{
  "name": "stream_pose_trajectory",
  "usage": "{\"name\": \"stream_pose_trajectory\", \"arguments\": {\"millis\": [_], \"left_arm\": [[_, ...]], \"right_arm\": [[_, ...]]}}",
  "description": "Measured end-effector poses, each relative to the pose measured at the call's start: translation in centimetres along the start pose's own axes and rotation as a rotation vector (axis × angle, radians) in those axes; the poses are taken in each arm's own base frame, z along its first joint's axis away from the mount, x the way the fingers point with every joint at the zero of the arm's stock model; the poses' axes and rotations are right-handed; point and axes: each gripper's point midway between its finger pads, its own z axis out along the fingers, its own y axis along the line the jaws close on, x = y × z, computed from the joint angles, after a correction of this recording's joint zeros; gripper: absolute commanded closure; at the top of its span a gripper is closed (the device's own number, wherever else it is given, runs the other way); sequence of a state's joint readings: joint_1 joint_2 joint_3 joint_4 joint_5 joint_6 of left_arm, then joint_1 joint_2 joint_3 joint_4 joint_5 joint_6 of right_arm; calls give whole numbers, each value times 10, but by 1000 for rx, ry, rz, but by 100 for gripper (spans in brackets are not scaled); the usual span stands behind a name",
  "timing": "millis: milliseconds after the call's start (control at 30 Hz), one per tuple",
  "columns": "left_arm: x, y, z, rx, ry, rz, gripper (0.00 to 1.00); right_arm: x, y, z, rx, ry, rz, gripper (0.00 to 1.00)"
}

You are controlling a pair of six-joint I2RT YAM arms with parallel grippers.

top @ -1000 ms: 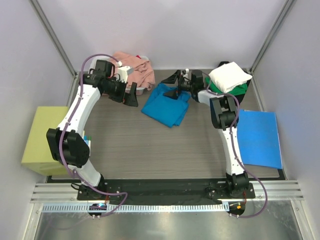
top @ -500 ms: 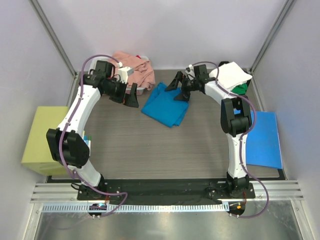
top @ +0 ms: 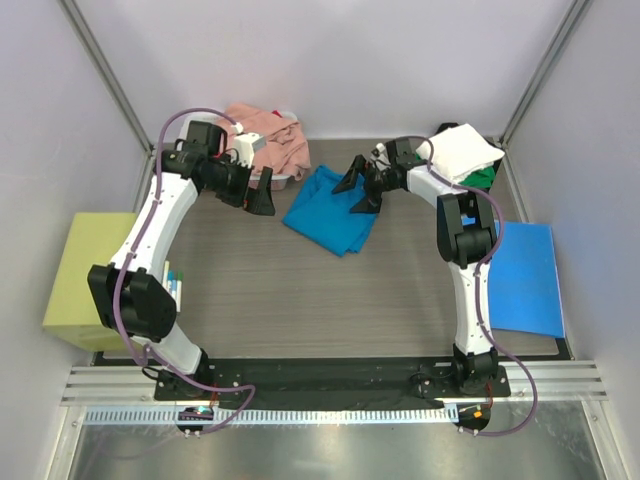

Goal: Fold and stack the t-shirts
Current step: Fold the tshirt

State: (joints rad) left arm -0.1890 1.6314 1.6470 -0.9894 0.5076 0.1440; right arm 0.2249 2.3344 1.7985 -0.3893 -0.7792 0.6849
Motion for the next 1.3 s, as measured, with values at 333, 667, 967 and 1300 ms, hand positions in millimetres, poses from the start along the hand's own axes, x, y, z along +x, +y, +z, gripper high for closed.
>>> {"name": "stream_pose_trajectory", "arguments": {"millis": [333, 667, 967, 1300], "left_arm": [[1, 0, 0, 0, 5, -1, 0], [4, 1, 0, -6, 16, -8, 0], [5, 2, 2, -4, 22, -15, 0], [9, 2, 4, -1, 30, -19, 0]], "right_arm": [[-52, 99, -14, -200, -104, -93, 0], [-48, 52, 81, -251, 22, 62, 0], [-46, 54, 79, -262, 33, 52, 0], [-76, 38, -35, -89, -157, 5, 0]]}}
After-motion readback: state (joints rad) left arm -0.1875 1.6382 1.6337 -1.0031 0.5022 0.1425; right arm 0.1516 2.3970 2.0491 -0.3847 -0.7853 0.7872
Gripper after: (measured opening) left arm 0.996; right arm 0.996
